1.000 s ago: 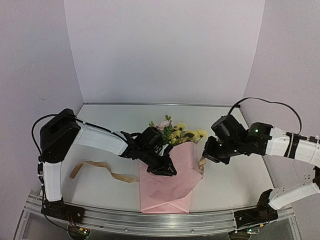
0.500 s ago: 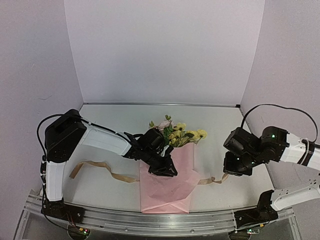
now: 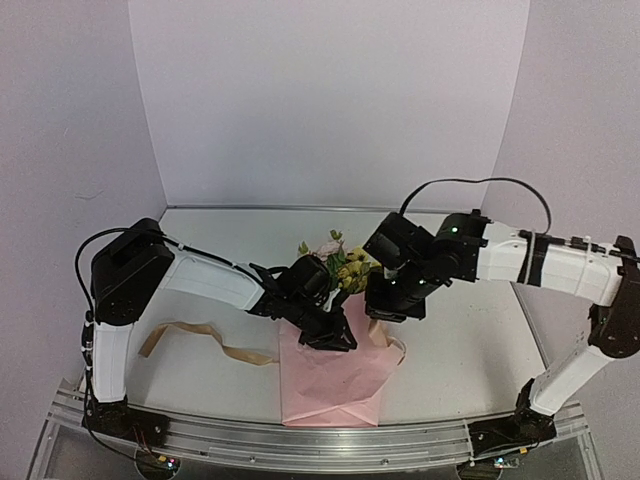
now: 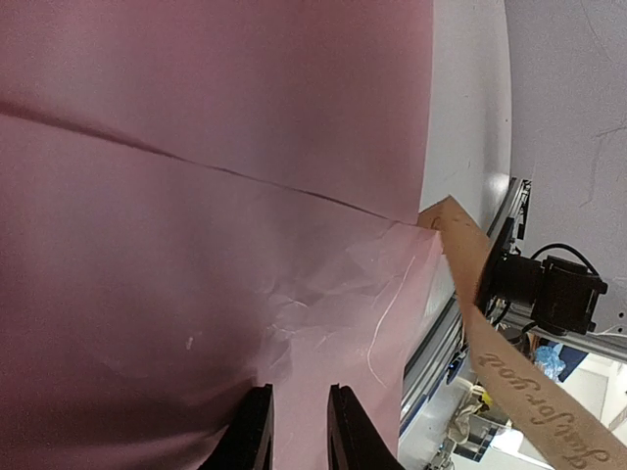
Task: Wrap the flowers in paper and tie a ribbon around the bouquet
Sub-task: Move the right side of the ribbon to the folded bouquet, then pick up the left side of the ribbon at the center of the board.
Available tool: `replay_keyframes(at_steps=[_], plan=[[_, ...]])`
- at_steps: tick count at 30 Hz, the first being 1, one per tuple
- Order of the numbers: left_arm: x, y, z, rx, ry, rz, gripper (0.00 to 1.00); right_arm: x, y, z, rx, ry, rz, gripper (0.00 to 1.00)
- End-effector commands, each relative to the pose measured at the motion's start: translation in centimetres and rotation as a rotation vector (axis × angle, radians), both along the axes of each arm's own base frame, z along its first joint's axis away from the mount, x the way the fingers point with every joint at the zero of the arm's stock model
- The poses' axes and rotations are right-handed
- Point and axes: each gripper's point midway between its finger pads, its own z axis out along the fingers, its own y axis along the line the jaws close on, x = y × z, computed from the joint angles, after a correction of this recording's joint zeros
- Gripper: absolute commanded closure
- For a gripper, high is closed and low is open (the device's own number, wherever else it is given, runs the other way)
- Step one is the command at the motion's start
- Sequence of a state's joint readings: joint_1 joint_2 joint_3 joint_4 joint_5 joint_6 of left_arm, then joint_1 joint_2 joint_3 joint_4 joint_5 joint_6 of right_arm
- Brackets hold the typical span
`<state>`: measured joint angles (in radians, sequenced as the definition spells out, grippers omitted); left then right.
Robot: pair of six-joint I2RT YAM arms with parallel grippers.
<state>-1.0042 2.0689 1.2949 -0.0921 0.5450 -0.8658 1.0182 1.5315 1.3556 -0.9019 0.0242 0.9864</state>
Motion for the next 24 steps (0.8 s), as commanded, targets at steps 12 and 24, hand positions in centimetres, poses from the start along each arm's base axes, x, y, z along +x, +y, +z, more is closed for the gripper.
replay_keyframes(at_steps=[12, 24], plan=[[3.1, 6.5, 6.1, -0.049, -0.104, 0.235, 0.74, 5.6, 6.5, -6.1, 0.207, 0.050, -0.099, 1.00], [2.8, 32.8, 3.4, 0.329, -0.048, 1.115, 0.52, 6.0, 9.0, -6.2, 0.162, -0.042, -0.027, 1.00]])
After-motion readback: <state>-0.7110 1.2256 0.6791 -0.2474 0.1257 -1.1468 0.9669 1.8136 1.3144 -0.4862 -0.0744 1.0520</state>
